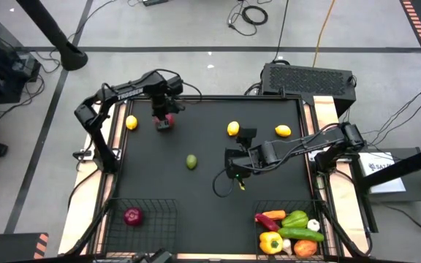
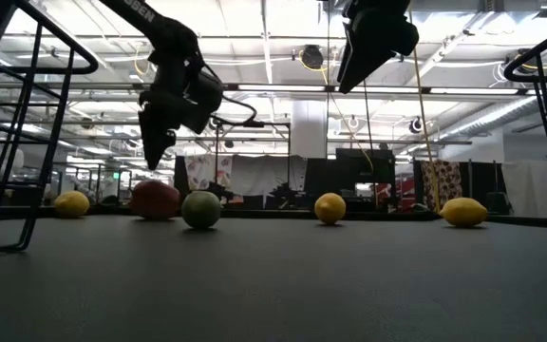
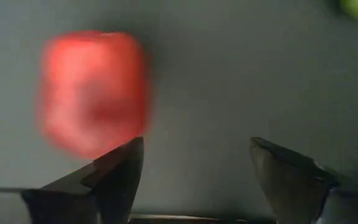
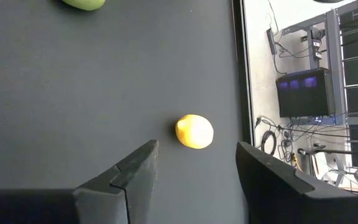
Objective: Sort produce into baskets
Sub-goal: Put the red apple into the left wire basket
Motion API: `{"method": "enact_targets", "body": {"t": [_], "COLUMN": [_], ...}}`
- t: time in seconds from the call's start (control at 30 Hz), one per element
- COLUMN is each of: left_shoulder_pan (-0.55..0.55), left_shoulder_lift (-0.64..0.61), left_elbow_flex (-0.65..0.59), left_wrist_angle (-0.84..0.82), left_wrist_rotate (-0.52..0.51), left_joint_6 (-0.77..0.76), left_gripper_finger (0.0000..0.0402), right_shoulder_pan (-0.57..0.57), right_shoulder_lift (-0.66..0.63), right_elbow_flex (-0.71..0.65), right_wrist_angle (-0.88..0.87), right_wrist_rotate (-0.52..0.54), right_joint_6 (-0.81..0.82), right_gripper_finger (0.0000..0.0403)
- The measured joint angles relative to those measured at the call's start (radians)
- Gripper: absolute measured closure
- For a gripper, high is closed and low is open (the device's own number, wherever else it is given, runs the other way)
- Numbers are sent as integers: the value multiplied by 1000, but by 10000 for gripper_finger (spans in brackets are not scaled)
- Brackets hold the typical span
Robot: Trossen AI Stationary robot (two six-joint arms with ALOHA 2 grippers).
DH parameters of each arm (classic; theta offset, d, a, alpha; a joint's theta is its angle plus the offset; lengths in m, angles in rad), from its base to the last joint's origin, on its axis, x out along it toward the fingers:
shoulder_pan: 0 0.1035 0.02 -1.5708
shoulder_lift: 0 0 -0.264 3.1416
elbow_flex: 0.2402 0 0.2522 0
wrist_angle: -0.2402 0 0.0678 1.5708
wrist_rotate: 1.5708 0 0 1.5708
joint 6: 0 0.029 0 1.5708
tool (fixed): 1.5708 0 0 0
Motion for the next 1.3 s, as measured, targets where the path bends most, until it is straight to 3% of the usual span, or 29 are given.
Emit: {"method": "enact_targets", "body": {"t": [0.13, 0.57, 0.8, 0.97, 1.07, 1.2, 1.3], "left_shoulder_pan": [3, 115, 105, 86, 62, 39, 0], "left_shoulder_lift": [-1, 44, 44, 23, 15, 13, -15], "left_elbow_flex": [1, 0, 0, 0, 0, 29, 67], "left_wrist_angle": [58, 49, 11, -25, -28, -104, -176], "left_wrist_rotate": [-85, -16, -4, 101, 112, 96, 142], "left_joint_6": [-3, 20, 26, 63, 59, -21, -136], "left_gripper_finger": [129, 202, 218, 219, 220, 220, 220], "right_shoulder_pan": [0, 0, 0, 0, 0, 0, -10], "right_shoulder_lift": [0, 0, 0, 0, 0, 0, 0], "right_elbow_flex": [0, 0, 0, 0, 0, 0, -10], "right_wrist_angle": [0, 0, 0, 0, 1, 7, 106], "right_wrist_rotate": [0, 0, 0, 0, 0, 0, 2], "right_joint_6": [-2, -8, -9, -9, -9, -11, -54], "right_gripper_finger": [197, 197, 197, 197, 197, 197, 197]}}
